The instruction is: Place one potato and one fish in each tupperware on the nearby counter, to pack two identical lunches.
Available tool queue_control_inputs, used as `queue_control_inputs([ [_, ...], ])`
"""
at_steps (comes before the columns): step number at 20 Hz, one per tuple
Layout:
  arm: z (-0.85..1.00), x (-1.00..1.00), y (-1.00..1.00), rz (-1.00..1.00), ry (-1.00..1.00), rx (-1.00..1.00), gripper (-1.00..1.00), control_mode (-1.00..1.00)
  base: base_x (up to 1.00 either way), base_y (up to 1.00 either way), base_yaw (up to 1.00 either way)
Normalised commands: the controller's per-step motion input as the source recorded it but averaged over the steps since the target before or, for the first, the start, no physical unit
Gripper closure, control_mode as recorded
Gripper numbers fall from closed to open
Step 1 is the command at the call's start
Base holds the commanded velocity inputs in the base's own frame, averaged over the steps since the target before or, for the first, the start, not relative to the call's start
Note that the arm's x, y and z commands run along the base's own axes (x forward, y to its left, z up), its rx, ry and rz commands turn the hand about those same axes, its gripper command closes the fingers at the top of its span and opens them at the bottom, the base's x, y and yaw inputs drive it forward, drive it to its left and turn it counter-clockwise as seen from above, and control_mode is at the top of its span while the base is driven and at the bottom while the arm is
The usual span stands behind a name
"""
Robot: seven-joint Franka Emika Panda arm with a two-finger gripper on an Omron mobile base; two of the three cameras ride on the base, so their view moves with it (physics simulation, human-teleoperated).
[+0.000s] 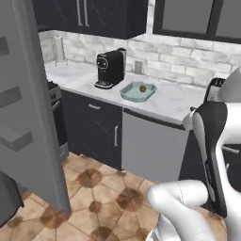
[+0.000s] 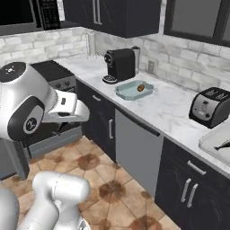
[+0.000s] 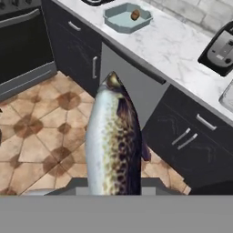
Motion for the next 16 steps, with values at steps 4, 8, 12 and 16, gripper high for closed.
queue_control_inputs([
  [4,0.0,0.0,0.0,0.0,0.0,0.0,1.0,1.0,0.96,-0.03,-0.27],
  [8,0.0,0.0,0.0,0.0,0.0,0.0,1.0,1.0,1.0,0.01,-0.17],
  [12,0.0,0.0,0.0,0.0,0.0,0.0,1.0,1.0,1.0,0.14,-0.1],
  [16,0.0,0.0,0.0,0.0,0.0,0.0,1.0,1.0,1.0,0.26,-0.06],
])
